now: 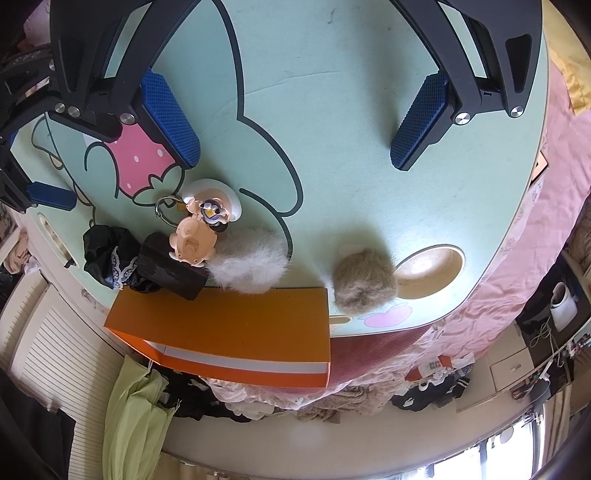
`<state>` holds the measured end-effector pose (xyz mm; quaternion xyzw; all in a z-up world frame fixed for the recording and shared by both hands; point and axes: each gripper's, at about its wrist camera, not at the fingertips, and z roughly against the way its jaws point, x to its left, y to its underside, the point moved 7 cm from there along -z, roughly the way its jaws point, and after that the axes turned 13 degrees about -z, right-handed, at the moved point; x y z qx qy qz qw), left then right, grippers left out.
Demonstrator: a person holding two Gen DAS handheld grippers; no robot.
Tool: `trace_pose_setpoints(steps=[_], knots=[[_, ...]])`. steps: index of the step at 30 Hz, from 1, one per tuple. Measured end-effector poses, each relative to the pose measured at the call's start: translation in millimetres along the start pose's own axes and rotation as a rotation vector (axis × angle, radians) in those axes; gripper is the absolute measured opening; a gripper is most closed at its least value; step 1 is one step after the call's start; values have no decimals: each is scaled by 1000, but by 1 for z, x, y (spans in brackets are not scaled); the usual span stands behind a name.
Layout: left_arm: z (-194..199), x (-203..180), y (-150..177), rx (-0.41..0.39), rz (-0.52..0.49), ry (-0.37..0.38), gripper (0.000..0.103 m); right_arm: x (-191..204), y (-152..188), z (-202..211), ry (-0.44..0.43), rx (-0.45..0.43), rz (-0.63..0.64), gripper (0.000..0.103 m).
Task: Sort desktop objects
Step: 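Grasp the brown carton in the box with the left gripper and place it on the table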
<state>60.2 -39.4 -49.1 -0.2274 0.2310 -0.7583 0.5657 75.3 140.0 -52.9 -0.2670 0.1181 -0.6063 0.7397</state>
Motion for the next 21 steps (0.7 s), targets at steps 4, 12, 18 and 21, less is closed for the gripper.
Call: trace_pose_setpoints(steps=[4, 12, 18, 21], knots=[[4, 4, -4, 21, 28, 51, 103, 2, -1, 1, -10, -1, -8, 103], [44, 17, -94, -114, 48, 63, 97, 3, 0, 2, -12, -2, -10, 103], [-2, -12, -194, -9, -10, 200, 84, 3, 0, 2, -12, -3, -10, 103], [-57, -17, -218, 135, 25, 188, 81, 4, 0, 3, -15, -4, -11, 103]])
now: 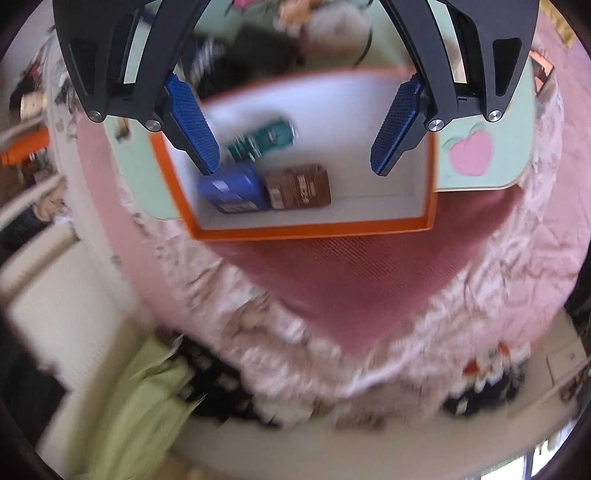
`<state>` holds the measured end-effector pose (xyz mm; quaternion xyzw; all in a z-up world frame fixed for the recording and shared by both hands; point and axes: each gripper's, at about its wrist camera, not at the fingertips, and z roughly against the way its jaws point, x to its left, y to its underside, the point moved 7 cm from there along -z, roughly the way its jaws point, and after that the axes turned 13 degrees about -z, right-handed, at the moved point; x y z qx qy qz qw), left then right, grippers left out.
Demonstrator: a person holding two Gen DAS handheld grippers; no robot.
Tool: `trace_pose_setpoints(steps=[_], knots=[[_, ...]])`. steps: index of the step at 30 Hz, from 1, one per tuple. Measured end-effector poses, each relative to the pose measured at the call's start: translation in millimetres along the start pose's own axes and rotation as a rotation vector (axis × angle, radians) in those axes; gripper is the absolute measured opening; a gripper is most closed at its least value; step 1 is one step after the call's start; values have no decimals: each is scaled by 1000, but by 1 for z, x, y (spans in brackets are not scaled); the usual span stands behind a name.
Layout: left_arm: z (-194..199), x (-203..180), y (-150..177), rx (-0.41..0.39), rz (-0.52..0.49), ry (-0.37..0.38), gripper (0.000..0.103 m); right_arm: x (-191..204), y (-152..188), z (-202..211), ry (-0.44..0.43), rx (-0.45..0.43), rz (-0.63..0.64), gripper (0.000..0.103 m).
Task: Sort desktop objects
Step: 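Grasp the brown carton in the box with the left gripper and place it on the table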
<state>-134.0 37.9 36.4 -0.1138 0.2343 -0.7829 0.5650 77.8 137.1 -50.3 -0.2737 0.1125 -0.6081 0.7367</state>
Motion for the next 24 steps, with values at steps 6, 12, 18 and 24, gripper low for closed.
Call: trace_pose_setpoints(steps=[6, 12, 18, 24], knots=[[-79, 11, -3, 190, 69, -9, 69, 0, 0, 2, -4, -2, -1, 103], [-104, 6, 4, 241, 85, -9, 70, 0, -1, 1, -6, -2, -2, 103], [-107, -4, 7, 272, 81, -7, 71, 2, -3, 0, -5, -2, -2, 103], [-102, 1, 11, 247, -23, -145, 20, 1, -2, 0, -6, -2, -2, 103]])
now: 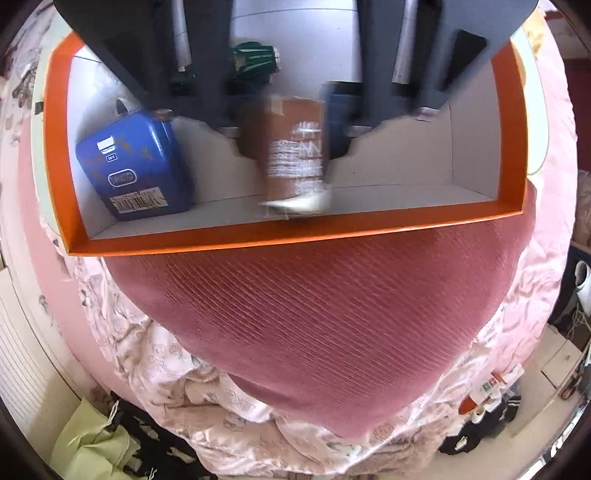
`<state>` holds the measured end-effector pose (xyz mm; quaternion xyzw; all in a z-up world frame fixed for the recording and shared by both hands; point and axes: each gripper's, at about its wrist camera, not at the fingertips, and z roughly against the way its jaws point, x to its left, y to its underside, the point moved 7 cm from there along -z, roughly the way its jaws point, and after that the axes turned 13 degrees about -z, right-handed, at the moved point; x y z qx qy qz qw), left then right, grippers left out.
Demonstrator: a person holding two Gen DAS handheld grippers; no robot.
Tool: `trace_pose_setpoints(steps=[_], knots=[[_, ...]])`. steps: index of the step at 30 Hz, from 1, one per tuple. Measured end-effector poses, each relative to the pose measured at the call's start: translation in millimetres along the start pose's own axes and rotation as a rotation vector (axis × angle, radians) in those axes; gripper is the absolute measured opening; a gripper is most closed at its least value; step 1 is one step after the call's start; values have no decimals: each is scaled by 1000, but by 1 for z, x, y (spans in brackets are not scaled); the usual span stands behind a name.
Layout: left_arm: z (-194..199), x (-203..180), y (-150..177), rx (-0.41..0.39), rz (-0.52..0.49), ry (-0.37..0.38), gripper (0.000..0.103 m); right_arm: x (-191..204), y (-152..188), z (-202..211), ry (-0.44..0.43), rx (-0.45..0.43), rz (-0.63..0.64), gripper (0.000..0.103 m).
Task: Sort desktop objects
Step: 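Grasp the brown carton in the box with the left gripper and place it on the table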
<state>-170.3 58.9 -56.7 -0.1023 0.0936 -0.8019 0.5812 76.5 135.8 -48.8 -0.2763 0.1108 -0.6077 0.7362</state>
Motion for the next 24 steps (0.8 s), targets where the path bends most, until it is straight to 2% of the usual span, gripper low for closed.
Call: trace_pose_setpoints(steps=[3, 7, 11, 16, 19, 24], knots=[[4, 7, 5, -30, 34, 96, 20, 1, 0, 0, 0, -1, 0, 103], [25, 22, 14, -107, 71, 169, 19, 1, -1, 0, 0, -1, 0, 103], [67, 31, 33, -212, 97, 279, 19, 1, 0, 0, 0, -1, 0, 103], [126, 40, 55, -363, 114, 376, 20, 0, 0, 0, -1, -1, 0, 103], [145, 47, 83, -397, 113, 390, 20, -1, 0, 0, -1, -2, 0, 103], [132, 41, 127, -385, 111, 358, 20, -1, 1, 0, -1, -2, 0, 103]])
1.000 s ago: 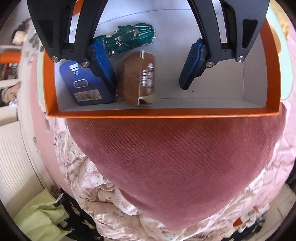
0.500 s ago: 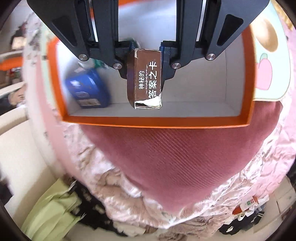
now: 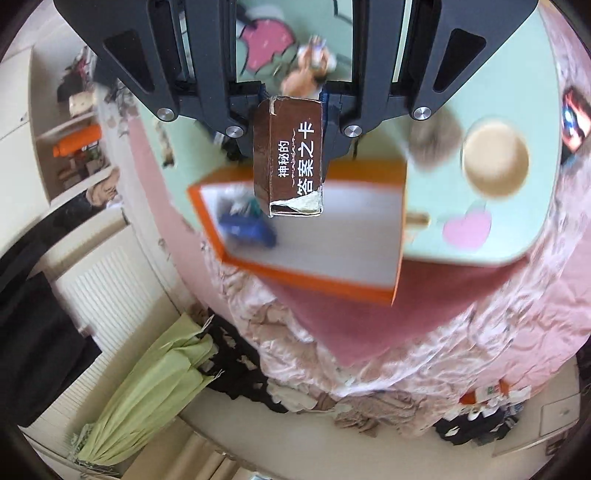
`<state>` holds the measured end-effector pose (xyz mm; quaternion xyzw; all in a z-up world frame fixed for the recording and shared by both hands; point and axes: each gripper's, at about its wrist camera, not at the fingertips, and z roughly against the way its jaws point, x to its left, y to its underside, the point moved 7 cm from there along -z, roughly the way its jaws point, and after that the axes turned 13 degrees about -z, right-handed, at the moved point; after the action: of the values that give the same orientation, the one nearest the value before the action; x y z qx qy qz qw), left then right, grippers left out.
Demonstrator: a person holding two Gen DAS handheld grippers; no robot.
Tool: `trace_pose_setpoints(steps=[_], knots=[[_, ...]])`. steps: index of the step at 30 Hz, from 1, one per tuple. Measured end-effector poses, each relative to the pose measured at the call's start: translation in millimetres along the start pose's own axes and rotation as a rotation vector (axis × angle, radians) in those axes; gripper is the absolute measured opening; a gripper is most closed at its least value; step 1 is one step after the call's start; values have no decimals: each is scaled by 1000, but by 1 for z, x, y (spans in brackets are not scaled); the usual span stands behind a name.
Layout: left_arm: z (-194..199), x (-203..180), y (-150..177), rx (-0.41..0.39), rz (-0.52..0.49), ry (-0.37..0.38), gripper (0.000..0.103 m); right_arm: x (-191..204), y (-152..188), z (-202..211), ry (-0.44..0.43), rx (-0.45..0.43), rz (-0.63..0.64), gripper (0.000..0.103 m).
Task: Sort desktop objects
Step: 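Grasp the brown carton in the box with the left gripper and place it on the table, then reach into the orange box and grasp the blue tin with the right gripper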
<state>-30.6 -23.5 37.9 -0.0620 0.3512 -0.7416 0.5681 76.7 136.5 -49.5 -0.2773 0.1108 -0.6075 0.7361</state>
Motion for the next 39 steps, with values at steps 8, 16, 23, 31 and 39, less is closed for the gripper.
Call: trace_pose_setpoints(steps=[8, 16, 23, 31, 39], knots=[[-2, -4, 68, -16, -12, -81, 65, 0, 0, 0, 0, 0, 0, 103], [23, 10, 118, -22, -73, -315, 80, 0, 1, 0, 0, -1, 0, 103], [2, 4, 141, 27, -187, -439, 88, 0, -1, 0, 4, -1, 1, 103], [-5, 6, 141, -15, -197, -429, 103, -2, -2, 1, 7, -1, 3, 103], [-3, 4, 145, -37, -203, -419, 103, -5, -2, -2, 13, 2, 7, 103]])
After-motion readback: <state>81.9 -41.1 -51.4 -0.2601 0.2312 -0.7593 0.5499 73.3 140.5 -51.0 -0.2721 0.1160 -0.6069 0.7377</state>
